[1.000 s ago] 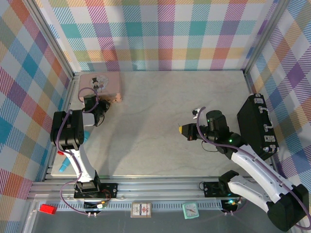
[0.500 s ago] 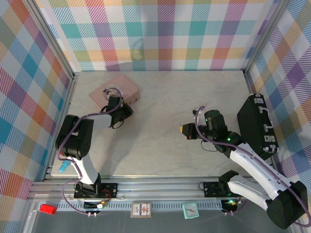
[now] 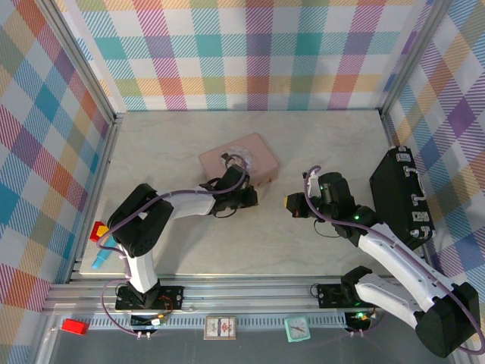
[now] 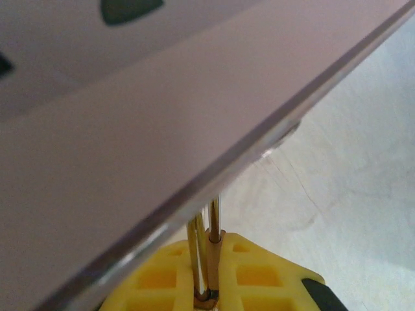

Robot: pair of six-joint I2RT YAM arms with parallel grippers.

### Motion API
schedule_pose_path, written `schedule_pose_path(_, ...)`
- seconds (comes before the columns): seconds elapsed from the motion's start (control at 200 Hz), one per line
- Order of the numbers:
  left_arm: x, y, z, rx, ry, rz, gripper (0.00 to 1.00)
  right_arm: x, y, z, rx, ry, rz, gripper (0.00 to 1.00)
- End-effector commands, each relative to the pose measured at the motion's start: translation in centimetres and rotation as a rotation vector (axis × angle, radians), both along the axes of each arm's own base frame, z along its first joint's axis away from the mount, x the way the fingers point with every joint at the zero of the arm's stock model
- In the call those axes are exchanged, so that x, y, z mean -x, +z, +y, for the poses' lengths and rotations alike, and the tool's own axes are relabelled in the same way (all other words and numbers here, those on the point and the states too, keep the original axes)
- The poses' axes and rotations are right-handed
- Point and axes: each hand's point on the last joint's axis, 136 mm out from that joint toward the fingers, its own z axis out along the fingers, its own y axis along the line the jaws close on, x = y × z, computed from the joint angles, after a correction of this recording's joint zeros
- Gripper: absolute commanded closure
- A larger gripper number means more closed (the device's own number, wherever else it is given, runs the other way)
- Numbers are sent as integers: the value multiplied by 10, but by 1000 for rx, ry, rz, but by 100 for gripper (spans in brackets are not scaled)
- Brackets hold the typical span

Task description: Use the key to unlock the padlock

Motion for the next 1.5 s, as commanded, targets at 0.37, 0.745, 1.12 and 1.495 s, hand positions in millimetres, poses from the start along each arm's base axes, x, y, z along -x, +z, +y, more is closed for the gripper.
schedule_pose_path(0.37,47,-6,9,62,-110,-120,88,-7,5,6,-46,-14,19,100)
schedule_pose_path(0.745,44,-8,12,183,-85,-273,63,-6,8,5,-37,-11,10,100)
schedule_pose_path(1.12,36,-25,7,176,-86,-282,51,-6,12,6,-42,-1,2,100)
schedule_pose_path(1.495,28,-33,2,189,-81,-258,62,-4,5,7,-51,-2,23,100)
